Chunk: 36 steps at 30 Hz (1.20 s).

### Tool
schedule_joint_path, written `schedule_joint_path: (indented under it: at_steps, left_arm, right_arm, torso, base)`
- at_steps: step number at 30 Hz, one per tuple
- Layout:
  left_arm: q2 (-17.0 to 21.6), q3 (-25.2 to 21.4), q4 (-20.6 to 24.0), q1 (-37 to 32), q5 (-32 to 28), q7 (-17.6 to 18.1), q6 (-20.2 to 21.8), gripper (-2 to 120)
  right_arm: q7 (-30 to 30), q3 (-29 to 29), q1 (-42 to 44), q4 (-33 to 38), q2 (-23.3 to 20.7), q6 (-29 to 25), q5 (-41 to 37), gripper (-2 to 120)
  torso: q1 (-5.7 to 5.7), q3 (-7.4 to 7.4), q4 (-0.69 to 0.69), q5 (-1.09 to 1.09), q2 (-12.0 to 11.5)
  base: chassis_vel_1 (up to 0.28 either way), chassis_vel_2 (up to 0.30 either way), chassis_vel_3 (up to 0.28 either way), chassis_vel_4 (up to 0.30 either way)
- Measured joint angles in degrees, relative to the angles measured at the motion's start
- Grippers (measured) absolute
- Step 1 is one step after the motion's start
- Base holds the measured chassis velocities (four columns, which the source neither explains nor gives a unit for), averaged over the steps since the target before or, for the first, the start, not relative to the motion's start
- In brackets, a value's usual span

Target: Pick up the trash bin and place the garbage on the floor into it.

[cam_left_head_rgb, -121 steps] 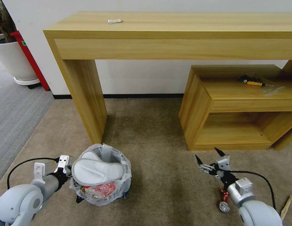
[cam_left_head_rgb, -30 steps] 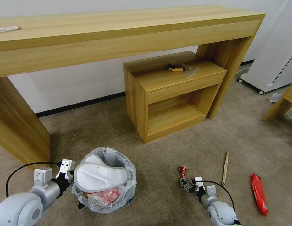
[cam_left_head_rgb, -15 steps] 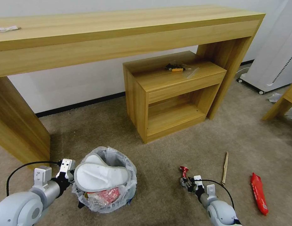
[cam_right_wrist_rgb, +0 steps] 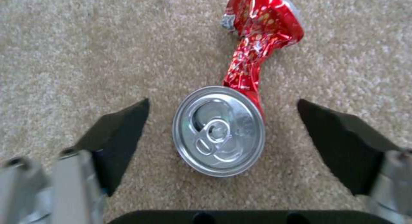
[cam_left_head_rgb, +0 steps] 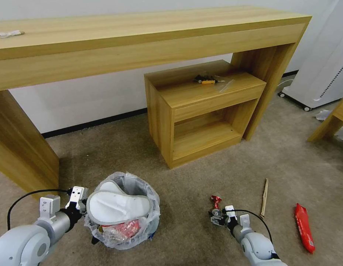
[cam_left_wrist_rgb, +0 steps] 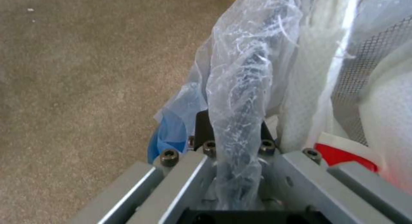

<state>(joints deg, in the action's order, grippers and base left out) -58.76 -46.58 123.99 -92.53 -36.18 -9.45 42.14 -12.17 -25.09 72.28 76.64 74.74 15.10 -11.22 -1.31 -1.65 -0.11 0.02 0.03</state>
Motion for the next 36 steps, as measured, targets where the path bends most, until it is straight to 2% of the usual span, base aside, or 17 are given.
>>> schedule_joint_path:
  at_steps: [3, 6, 13, 16, 19, 31, 33, 36]
  left_arm:
    - [0.09, 0.05, -0.12, 0.14, -0.03, -0.03, 0.0, 0]
    - [0.16, 0.04, -0.21, 0.24, -0.12, -0.12, 0.0, 0]
    - [0.25, 0.04, -0.01, 0.26, -0.93, -0.27, 0.0, 0]
    - [0.29, -0.02, 0.21, 0.11, -0.95, -0.32, 0.0, 0]
    - [0.33, -0.35, 0.35, -0.14, -0.96, -0.39, 0.0, 0]
    - [0.15, -0.55, 0.99, -0.55, -0.74, -0.45, 0.0, 0]
    - [0.14, -0.59, 1.26, -0.72, -0.71, -0.43, 0.0, 0]
    - [0.16, -0.76, 2.08, -1.13, -0.76, -0.05, 0.0, 0]
  right_arm:
    - [-0.1, 0.05, -0.26, -0.78, 0.18, -0.55, 0.55, 73]
    - [-0.1, 0.04, -0.28, -1.37, 0.39, -0.8, 1.06, 68]
    - [-0.23, -0.01, -0.3, -2.67, 0.98, -1.69, 1.77, 66]
    - [-0.27, -0.06, -0.46, -3.04, 1.26, -2.11, 2.19, 59]
    - [-0.3, -0.03, -0.57, -3.16, 1.38, -2.36, 2.43, 47]
    - [-0.3, -0.38, -0.36, -3.05, 1.32, -3.24, 3.19, 46]
    - [-0.11, -0.72, 0.1, -1.69, 1.09, -3.46, 3.42, 46]
    - [-0.23, -1.54, 1.65, 4.21, -0.52, -3.54, 3.49, 46]
  torso:
    - [0.0, 0.0, 0.0, 0.0, 0.0]
    - [0.0, 0.0, 0.0, 0.0, 0.0]
    - [0.0, 0.0, 0.0, 0.0, 0.0]
    - [0.0, 0.0, 0.0, 0.0, 0.0]
    - [0.0, 0.0, 0.0, 0.0, 0.0]
    - [0.0, 0.0, 0.0, 0.0, 0.0]
    - [0.0, 0.0, 0.0, 0.01, 0.0]
    - [0.0, 0.0, 0.0, 0.0, 0.0]
  base:
    - [0.0, 0.0, 0.0, 0.0]
    - [0.0, 0.0, 0.0, 0.0]
    - [0.0, 0.0, 0.0, 0.0]
    - [0.0, 0.0, 0.0, 0.0]
    - [0.0, 0.0, 0.0, 0.0]
    - [0.0, 0.0, 0.0, 0.0]
    - [0.0, 0.0, 0.0, 0.0]
    - [0.0, 0.0, 0.0, 0.0]
